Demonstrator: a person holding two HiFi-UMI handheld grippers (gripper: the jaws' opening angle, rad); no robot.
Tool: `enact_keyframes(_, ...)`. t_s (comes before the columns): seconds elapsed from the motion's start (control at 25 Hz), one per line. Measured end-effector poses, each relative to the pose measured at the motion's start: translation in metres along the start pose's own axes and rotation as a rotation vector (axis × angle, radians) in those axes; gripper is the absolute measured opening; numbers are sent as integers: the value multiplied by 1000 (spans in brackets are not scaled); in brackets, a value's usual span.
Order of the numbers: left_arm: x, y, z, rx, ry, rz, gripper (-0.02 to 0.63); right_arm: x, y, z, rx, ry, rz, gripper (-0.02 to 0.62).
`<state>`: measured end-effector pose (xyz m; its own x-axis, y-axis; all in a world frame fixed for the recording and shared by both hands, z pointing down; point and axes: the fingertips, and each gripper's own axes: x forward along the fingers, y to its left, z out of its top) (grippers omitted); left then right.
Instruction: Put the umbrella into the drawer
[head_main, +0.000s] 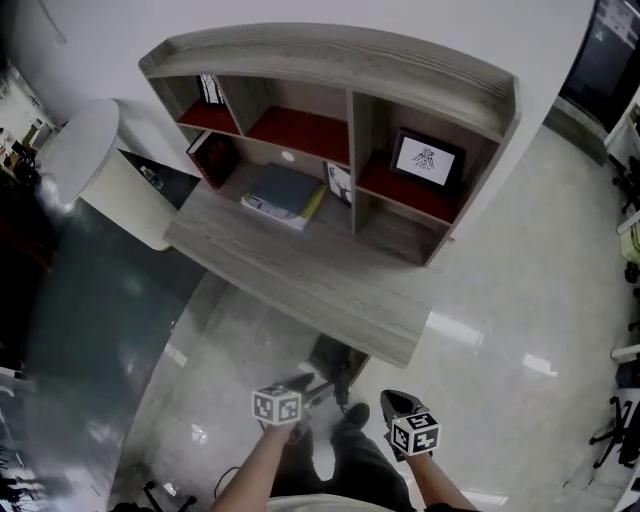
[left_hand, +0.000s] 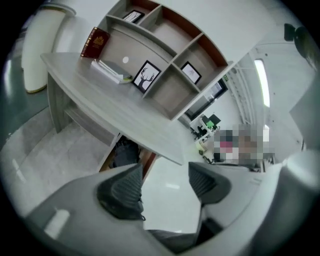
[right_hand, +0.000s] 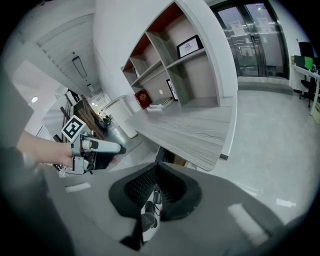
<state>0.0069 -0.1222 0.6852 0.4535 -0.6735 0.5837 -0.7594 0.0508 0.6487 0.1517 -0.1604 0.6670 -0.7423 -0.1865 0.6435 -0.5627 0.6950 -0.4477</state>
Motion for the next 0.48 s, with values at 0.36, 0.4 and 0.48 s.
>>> enact_keyframes(0.36, -76, -40, 23, 137, -72, 11, 185, -51, 41, 15, 16, -74, -40, 6)
enact_keyframes(0.4, -82, -43, 24, 149, -78, 11, 178, -57, 46, 15, 20, -80, -42, 6)
enact_keyframes(0.48, -96, -48, 23, 165, -80, 3, 162, -68, 57, 13, 22, -87, -45, 6)
